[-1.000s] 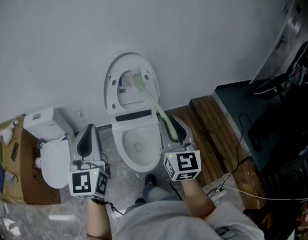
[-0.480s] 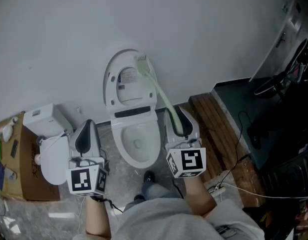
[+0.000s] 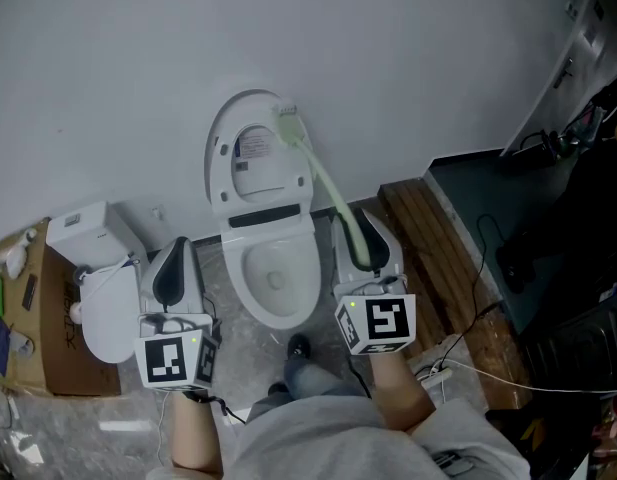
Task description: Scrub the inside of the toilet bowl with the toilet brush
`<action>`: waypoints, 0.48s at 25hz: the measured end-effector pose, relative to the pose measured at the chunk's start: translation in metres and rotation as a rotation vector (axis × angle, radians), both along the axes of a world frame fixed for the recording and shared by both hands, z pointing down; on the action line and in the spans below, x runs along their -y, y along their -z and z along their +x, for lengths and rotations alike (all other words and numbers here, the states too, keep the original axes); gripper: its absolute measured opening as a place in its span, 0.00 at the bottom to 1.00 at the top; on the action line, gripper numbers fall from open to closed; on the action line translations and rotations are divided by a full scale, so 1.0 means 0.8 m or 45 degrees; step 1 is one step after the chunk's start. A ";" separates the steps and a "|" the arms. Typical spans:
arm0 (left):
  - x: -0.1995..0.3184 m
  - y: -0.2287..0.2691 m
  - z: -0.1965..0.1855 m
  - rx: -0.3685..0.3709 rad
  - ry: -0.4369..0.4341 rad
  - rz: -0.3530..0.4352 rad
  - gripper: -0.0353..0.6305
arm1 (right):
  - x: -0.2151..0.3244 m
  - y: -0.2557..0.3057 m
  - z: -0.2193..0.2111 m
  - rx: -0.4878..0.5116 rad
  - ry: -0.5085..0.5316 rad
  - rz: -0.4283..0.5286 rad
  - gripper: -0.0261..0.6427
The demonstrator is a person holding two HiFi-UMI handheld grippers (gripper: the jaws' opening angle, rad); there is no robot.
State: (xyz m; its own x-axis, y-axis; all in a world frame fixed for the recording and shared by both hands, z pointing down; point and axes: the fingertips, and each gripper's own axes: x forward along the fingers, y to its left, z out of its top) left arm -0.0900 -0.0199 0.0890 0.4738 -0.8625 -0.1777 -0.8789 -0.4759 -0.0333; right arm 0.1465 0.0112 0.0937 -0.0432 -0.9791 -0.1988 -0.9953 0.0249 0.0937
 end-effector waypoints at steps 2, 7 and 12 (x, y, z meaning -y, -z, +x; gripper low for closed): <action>-0.003 -0.001 0.001 0.001 -0.002 0.001 0.06 | -0.004 0.000 0.001 -0.005 -0.004 0.004 0.20; -0.008 -0.001 -0.001 0.006 -0.005 0.015 0.06 | -0.012 0.001 0.000 -0.005 -0.009 0.010 0.20; -0.011 -0.001 -0.002 0.008 -0.006 0.014 0.06 | -0.016 0.000 -0.001 -0.009 -0.017 0.007 0.20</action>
